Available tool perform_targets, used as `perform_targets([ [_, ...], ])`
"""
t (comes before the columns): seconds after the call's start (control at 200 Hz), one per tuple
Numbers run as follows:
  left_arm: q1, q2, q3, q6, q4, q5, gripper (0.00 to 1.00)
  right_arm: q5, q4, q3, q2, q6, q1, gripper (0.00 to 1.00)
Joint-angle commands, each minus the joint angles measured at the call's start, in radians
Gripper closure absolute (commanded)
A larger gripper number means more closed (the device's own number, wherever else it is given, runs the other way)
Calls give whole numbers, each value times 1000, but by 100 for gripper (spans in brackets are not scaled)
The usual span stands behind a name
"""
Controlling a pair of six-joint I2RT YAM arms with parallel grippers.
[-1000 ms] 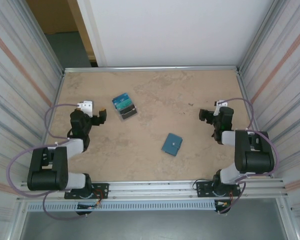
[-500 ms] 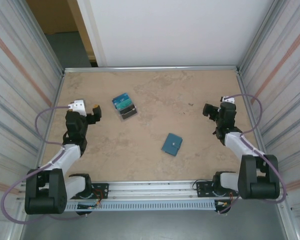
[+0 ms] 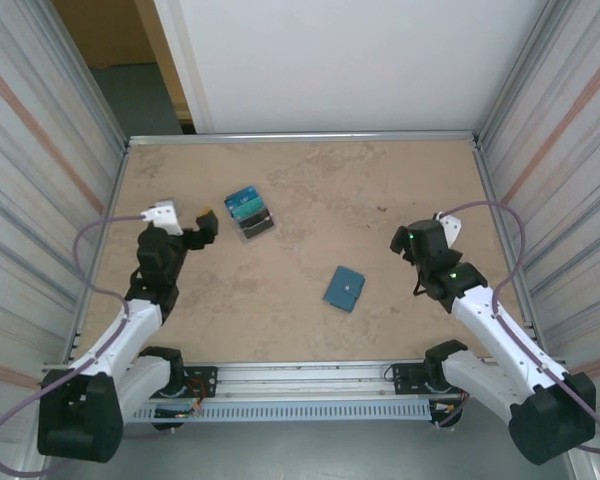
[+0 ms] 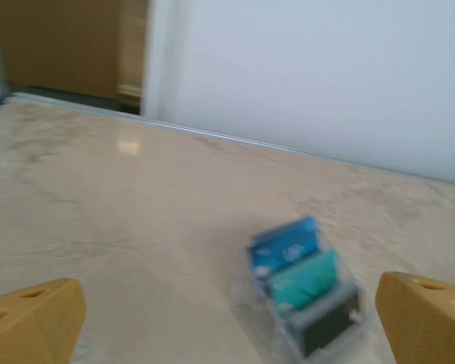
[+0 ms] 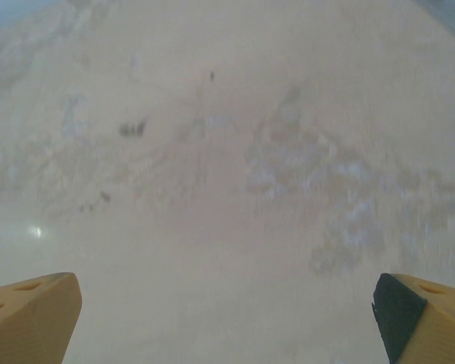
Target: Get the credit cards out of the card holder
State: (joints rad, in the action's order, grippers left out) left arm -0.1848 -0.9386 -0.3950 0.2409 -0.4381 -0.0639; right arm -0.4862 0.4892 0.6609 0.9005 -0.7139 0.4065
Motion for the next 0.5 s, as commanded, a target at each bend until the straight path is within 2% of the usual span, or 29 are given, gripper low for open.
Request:
perform_targets([
  [0.0, -143, 28, -36, -83, 38, -142, 1, -59, 230, 52, 6, -206, 95, 1],
  [0.105, -239, 28, -41, -75, 46, -181, 1, -72, 305, 98, 61, -288, 209, 1],
  [0.19, -282, 20, -38, -41, 44, -189, 1, -82, 336, 135, 133, -350, 298, 1],
  [0.356, -291, -9, -36, 20, 50, -213, 1, -28, 333, 193, 255, -429, 415, 1],
  [0.496, -283, -36, -56, 29, 84, -223, 1, 59, 291, 207, 314, -473, 448, 1],
])
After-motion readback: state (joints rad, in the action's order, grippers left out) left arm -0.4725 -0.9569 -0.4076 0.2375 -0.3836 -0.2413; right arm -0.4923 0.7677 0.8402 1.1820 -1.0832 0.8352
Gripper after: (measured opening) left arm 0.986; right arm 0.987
